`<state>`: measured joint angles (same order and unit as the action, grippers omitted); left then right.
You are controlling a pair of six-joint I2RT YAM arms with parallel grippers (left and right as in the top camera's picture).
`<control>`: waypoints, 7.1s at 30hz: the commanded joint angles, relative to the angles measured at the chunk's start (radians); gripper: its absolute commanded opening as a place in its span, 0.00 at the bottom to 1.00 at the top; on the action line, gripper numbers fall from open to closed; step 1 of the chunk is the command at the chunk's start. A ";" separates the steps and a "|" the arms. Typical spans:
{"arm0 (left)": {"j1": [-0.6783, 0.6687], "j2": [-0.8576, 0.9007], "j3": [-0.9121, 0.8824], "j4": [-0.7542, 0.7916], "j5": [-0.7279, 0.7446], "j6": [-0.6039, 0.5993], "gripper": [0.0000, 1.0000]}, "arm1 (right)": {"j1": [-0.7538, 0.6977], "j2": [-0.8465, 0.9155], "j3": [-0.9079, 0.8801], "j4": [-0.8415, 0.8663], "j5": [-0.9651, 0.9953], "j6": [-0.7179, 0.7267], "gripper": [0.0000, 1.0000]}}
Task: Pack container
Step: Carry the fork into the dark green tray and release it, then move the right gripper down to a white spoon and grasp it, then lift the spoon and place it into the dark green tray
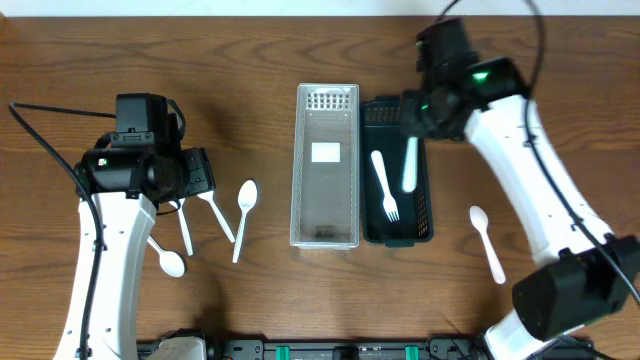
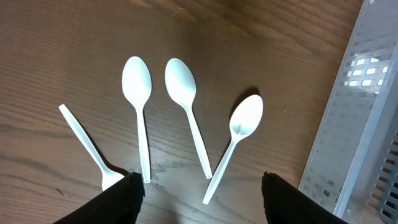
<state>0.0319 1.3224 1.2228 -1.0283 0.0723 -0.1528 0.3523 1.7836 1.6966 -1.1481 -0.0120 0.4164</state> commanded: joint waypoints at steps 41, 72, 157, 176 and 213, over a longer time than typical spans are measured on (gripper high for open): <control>0.000 0.002 0.018 -0.011 -0.001 0.006 0.64 | -0.244 -0.242 0.038 -0.188 0.020 -0.226 0.93; 0.000 0.002 0.018 -0.011 -0.001 0.006 0.64 | -0.289 -0.801 -0.723 -0.029 0.037 -0.376 0.99; 0.000 0.002 0.018 -0.027 -0.001 0.006 0.64 | -0.369 -0.185 -0.980 0.504 0.053 -0.484 0.37; 0.000 0.002 0.018 -0.030 -0.001 0.006 0.64 | -0.369 -0.185 -0.980 0.520 0.094 -0.484 0.17; 0.000 0.002 0.018 -0.029 -0.001 0.006 0.64 | -0.164 -0.235 -0.195 0.099 -0.036 -0.161 0.01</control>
<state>0.0319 1.3224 1.2236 -1.0519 0.0723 -0.1528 0.1505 1.5646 1.4559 -1.0317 -0.0612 0.2070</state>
